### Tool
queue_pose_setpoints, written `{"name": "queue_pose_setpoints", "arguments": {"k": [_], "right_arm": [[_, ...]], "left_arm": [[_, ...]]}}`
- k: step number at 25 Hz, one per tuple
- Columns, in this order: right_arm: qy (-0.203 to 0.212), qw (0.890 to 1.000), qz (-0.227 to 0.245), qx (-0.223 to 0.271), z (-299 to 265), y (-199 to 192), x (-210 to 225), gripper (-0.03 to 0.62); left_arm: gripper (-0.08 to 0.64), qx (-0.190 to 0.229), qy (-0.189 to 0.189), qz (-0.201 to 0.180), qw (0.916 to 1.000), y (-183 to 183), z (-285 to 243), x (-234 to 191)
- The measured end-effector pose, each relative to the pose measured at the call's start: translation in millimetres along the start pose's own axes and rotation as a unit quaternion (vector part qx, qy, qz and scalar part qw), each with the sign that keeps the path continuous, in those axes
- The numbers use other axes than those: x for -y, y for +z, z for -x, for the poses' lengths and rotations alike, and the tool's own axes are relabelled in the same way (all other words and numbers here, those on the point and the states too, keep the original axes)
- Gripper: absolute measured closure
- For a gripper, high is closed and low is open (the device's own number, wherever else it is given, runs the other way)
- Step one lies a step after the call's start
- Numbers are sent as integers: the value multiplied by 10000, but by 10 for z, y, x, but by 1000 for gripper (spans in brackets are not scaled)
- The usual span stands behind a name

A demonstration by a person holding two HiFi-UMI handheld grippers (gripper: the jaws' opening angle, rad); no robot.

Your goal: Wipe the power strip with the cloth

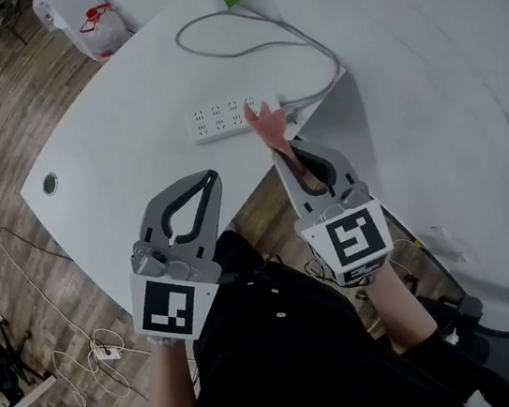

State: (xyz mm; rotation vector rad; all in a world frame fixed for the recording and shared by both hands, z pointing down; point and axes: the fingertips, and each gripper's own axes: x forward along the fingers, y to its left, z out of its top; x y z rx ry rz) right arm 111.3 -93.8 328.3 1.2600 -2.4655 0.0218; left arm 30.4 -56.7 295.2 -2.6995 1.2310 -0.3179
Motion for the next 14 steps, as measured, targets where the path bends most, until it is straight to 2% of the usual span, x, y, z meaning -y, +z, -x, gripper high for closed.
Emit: {"name": "queue_pose_setpoints", "arguments": {"k": [5, 14], "right_arm": [[-26, 9999, 141, -89, 45, 11, -11, 538], [-30, 10000, -12, 13, 49, 1, -56, 538]], "left_arm": [[546, 38, -8, -60, 10000, 20, 20, 11], [546, 24, 37, -34, 10000, -3, 43, -13]]}}
